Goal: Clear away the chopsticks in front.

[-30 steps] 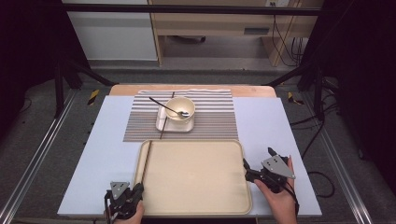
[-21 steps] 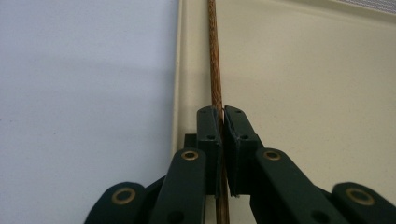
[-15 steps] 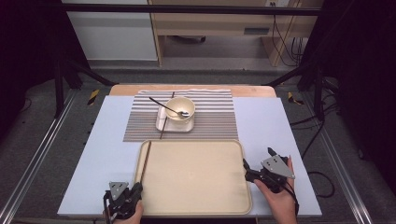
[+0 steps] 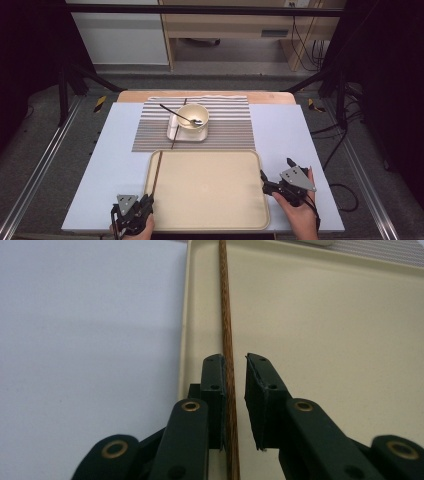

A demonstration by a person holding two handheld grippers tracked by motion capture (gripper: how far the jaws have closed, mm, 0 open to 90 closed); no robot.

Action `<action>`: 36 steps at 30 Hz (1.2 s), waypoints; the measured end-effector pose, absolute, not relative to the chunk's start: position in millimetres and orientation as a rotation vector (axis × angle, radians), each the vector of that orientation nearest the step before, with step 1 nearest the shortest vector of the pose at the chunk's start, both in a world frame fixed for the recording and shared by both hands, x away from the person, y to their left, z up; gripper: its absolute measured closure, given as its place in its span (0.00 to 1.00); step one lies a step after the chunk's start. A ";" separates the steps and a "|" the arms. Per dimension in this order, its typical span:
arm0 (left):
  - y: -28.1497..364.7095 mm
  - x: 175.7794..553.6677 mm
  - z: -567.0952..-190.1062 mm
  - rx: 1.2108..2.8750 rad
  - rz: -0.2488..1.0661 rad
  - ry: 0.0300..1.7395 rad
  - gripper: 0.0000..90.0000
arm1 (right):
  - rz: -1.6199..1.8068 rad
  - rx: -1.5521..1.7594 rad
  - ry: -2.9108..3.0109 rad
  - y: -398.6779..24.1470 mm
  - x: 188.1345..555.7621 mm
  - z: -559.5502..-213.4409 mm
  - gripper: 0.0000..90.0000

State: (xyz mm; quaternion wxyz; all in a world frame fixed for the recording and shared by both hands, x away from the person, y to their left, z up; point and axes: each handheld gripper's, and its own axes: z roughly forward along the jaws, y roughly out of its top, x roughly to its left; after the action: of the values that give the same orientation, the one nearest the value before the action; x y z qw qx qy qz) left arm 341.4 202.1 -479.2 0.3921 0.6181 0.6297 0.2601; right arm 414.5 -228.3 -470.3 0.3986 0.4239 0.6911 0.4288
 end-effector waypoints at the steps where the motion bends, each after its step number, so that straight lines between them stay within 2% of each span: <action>1: 202.0 341.9 -476.1 1.571 0.670 1.589 0.86 | 1.085 1.073 1.750 -228.3 414.6 -470.4 0.06; 23: 193.9 396.6 -434.3 1.729 0.726 1.332 0.64 | 1.063 1.075 1.764 -228.7 418.2 -473.1 0.06; 27: 192.1 407.3 -423.1 1.713 0.797 1.272 0.54 | 1.053 1.078 1.770 -228.8 419.1 -473.9 0.06; 33: 189.6 427.0 -408.6 1.743 0.817 1.223 0.37 | 1.054 1.081 1.766 -228.8 419.2 -473.4 0.06; 36: 190.5 437.0 -400.3 1.730 0.816 1.229 0.25 | 1.056 1.082 1.762 -228.9 419.7 -473.2 0.06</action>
State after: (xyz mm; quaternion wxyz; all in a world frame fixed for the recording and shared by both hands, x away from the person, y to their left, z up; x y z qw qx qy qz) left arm 437.0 190.5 -400.3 0.4207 0.6902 0.4905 0.3257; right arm 419.7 -228.9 -473.2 0.3986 0.4275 0.6960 0.4170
